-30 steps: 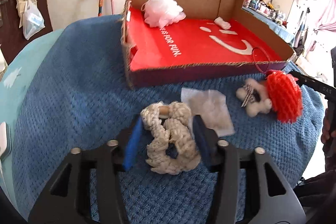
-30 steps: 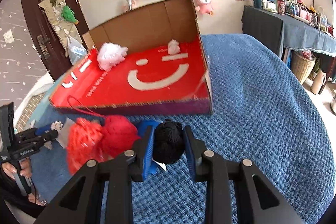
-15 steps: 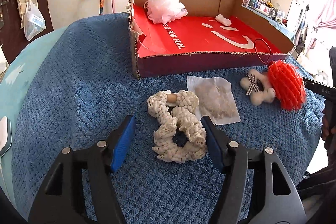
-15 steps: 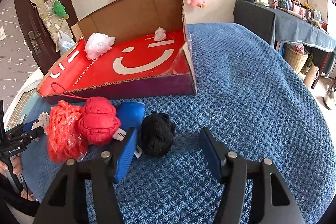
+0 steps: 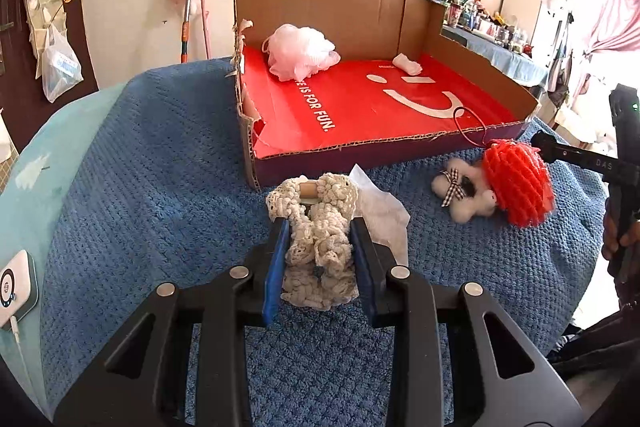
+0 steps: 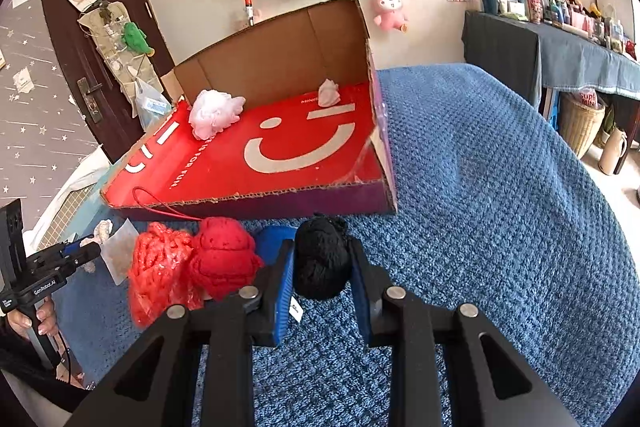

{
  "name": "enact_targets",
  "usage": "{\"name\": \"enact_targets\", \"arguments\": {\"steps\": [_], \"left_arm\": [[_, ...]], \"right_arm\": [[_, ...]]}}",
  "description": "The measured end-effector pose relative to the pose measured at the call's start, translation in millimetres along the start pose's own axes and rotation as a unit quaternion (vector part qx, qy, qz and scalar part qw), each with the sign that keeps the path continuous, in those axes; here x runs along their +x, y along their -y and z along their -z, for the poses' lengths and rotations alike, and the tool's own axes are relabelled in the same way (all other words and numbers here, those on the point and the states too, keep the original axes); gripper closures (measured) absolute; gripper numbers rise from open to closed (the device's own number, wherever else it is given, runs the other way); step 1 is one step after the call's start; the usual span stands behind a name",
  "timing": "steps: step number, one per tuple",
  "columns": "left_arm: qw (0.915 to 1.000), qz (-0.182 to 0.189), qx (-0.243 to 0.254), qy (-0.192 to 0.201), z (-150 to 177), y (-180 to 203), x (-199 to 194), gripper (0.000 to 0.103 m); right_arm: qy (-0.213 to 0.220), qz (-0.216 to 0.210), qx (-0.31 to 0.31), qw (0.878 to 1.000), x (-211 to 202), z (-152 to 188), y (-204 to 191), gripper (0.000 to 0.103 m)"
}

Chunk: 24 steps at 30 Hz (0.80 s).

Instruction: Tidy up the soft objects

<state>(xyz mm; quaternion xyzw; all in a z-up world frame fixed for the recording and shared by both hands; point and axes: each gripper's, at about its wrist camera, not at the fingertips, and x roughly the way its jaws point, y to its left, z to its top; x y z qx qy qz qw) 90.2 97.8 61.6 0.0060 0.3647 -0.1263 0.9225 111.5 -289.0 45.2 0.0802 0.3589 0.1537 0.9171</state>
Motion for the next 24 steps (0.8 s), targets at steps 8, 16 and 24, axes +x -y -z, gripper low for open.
{"name": "enact_targets", "arguments": {"steps": [8, 16, 24], "left_arm": [[0.9995, -0.005, -0.011, -0.029, 13.6, -10.1, 9.4, 0.051], [0.9995, -0.014, -0.006, -0.029, 21.7, -14.0, 5.2, 0.043], [0.9993, -0.009, 0.016, -0.032, 24.5, -11.5, 4.3, 0.071]], "right_arm": [[-0.02, 0.001, 0.007, 1.0, 9.2, 8.8, 4.1, 0.074], [-0.029, -0.001, 0.015, 0.999, 14.7, 13.1, 8.2, 0.069], [-0.024, 0.003, 0.016, 1.0, 13.2, 13.9, 11.5, 0.071]]}}
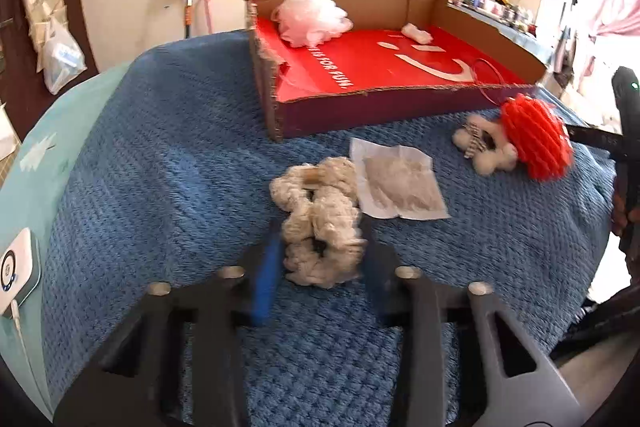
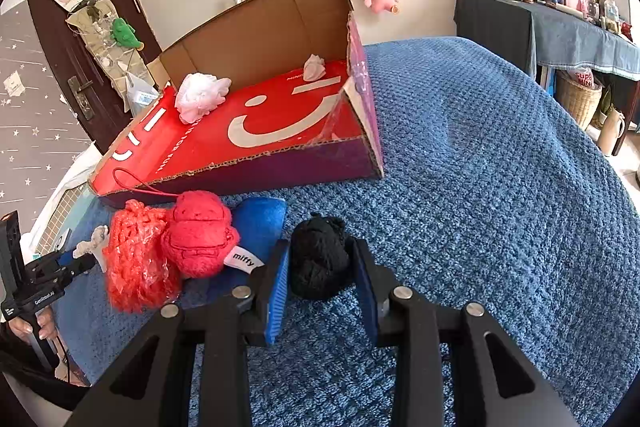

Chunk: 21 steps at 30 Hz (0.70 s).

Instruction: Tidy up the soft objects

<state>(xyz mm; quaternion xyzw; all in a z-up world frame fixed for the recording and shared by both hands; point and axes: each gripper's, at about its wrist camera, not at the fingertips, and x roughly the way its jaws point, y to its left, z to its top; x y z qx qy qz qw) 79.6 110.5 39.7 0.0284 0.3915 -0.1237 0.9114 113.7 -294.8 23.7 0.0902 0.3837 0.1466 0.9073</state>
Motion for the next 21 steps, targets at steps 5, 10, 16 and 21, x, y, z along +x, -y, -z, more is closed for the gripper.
{"name": "enact_targets", "arguments": {"steps": [5, 10, 16, 21], "left_arm": [[0.9997, -0.006, 0.016, 0.016, -4.3, 4.3, -8.9, 0.073], [0.9994, 0.001, 0.019, 0.029, -9.4, 7.5, -14.6, 0.073], [0.9979, 0.025, 0.009, 0.059, -25.2, 11.4, -28.0, 0.075], [0.9921, 0.047, 0.039, 0.11, -70.1, 25.2, -42.8, 0.075]], "right_arm": [[0.01, 0.001, -0.012, 1.0, -6.5, -1.5, -4.2, 0.072], [0.015, -0.001, -0.017, 1.0, -12.3, -4.0, -6.2, 0.072], [0.036, -0.012, -0.018, 0.999, -24.4, -13.6, -11.7, 0.072], [0.066, -0.023, -0.061, 0.996, -33.1, -51.7, -38.8, 0.072]]}}
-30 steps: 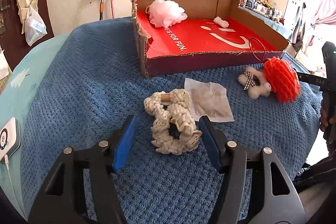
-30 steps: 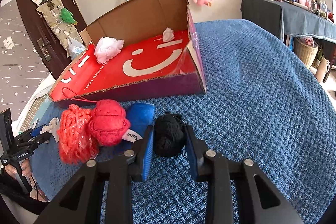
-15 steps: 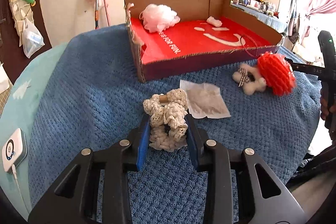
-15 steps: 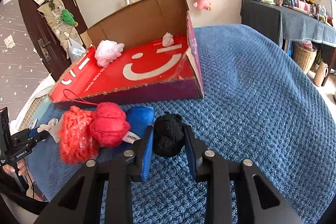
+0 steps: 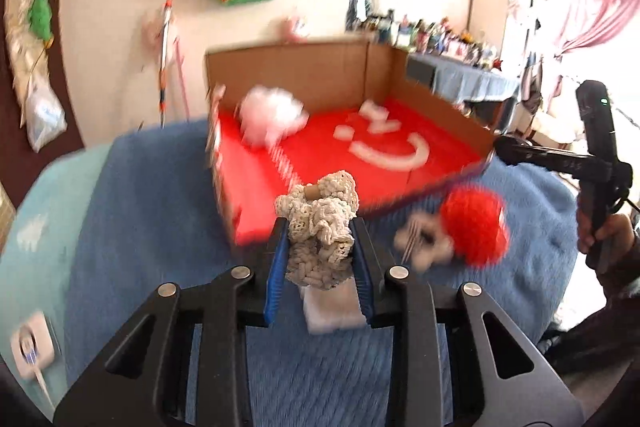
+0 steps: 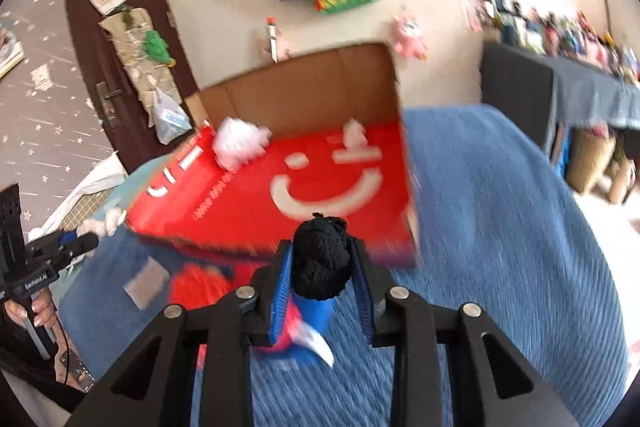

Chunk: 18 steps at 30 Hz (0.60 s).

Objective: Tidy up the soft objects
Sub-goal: 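Lift and carry the scrunchie with the left tool while the right tool carries the yarn ball into the box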

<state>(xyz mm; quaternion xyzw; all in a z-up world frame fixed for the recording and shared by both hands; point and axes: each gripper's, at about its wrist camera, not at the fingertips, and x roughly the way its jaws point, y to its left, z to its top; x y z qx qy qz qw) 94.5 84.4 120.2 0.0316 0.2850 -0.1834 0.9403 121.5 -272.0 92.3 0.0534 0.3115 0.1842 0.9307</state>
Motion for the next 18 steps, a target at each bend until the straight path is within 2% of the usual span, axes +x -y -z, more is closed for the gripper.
{"name": "enact_targets", "arguments": {"steps": [3, 5, 8, 12, 15, 18], "left_arm": [[0.9992, 0.022, 0.026, 0.022, -36.3, 7.4, 16.3, 0.075], [0.9983, 0.041, 0.039, 0.016, -60.7, 12.7, 39.5, 0.075], [0.9965, 0.062, 0.054, -0.017, -95.2, 19.1, 91.2, 0.075], [0.9943, 0.055, 0.06, -0.07, -126.2, 21.7, 160.2, 0.075], [0.9914, 0.045, 0.063, -0.105, -137.7, 21.1, 200.4, 0.075], [0.988, 0.03, 0.075, -0.132, -139.9, 21.9, 231.8, 0.075]], "right_arm": [[0.004, -0.006, -0.027, 1.0, 18.0, -37.4, -14.1, 0.072], [-0.004, -0.009, -0.038, 0.999, 37.8, -64.7, -21.5, 0.072], [-0.038, -0.011, -0.03, 0.999, 81.4, -104.4, -23.2, 0.072], [-0.095, -0.027, 0.0, 0.995, 142.8, -142.6, -10.6, 0.072], [-0.132, -0.014, 0.01, 0.991, 181.7, -154.6, -1.0, 0.072], [-0.169, -0.023, 0.034, 0.985, 211.5, -157.3, 10.1, 0.072]]}}
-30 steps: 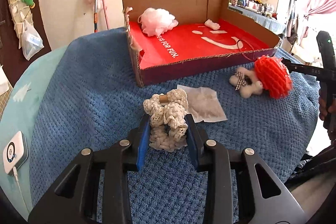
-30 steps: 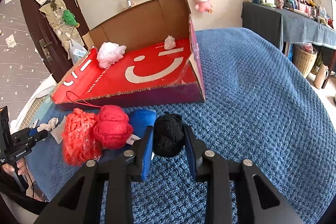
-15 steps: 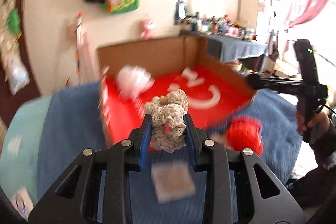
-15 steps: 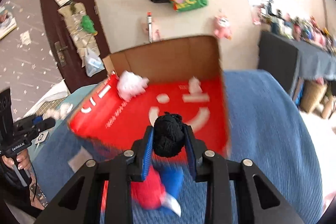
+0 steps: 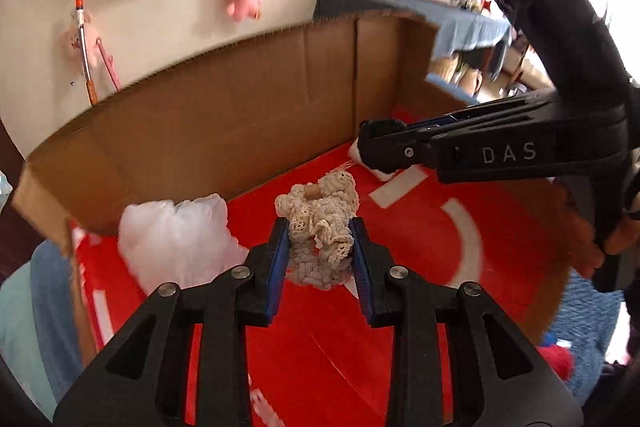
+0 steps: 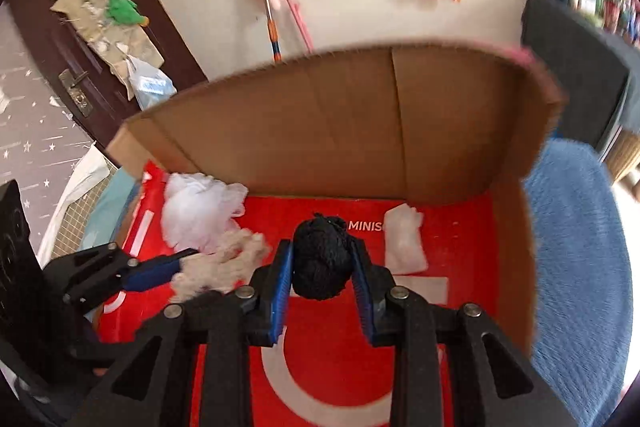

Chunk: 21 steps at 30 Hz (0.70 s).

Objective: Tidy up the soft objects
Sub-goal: 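Lift and carry the scrunchie with the left tool while the right tool carries the yarn ball into the box, then lower the scrunchie onto the box floor with the left tool while the right tool releases the yarn ball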

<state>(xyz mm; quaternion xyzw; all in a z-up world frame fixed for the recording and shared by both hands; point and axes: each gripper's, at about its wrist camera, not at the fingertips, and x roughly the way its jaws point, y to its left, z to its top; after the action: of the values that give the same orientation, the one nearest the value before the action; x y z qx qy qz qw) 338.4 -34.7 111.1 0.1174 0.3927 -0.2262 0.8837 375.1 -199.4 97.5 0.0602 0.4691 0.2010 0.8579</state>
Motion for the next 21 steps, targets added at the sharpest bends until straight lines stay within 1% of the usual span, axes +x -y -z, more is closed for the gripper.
{"name": "enact_targets", "arguments": {"steps": [2, 4, 7, 8, 11, 14, 16, 21], "left_arm": [[0.9998, -0.015, 0.007, -0.011, -2.9, -0.6, 13.9, 0.075], [0.9996, -0.017, 0.007, -0.021, -4.4, -0.4, 25.3, 0.075], [0.9991, -0.028, 0.016, -0.028, -4.5, 2.3, 35.2, 0.075], [0.9988, -0.034, 0.019, -0.03, -4.1, 3.2, 38.6, 0.075], [0.9984, -0.038, 0.018, -0.039, -4.2, 4.4, 45.0, 0.075], [0.9982, -0.038, 0.013, -0.045, -4.4, 4.7, 51.0, 0.075], [0.9979, -0.042, 0.012, -0.047, -4.0, 4.7, 54.3, 0.075], [0.9976, -0.044, 0.005, -0.053, -12.9, 9.4, 67.2, 0.075]], "right_arm": [[-0.016, 0.004, 0.003, 1.0, 13.5, -4.8, 4.4, 0.072], [-0.023, 0.014, 0.004, 1.0, 24.2, -7.8, 7.0, 0.072], [-0.034, 0.005, 0.013, 0.999, 37.0, -11.3, 10.2, 0.072], [-0.036, 0.01, 0.009, 0.999, 39.5, -11.9, 10.2, 0.072], [-0.041, 0.027, -0.003, 0.999, 48.0, -12.8, 6.8, 0.072], [-0.047, 0.028, -0.002, 0.998, 55.5, -11.8, 5.8, 0.072], [-0.048, 0.043, -0.012, 0.998, 58.2, -9.9, 3.4, 0.072], [-0.052, 0.056, -0.024, 0.997, 64.5, -6.3, -0.5, 0.071]]}}
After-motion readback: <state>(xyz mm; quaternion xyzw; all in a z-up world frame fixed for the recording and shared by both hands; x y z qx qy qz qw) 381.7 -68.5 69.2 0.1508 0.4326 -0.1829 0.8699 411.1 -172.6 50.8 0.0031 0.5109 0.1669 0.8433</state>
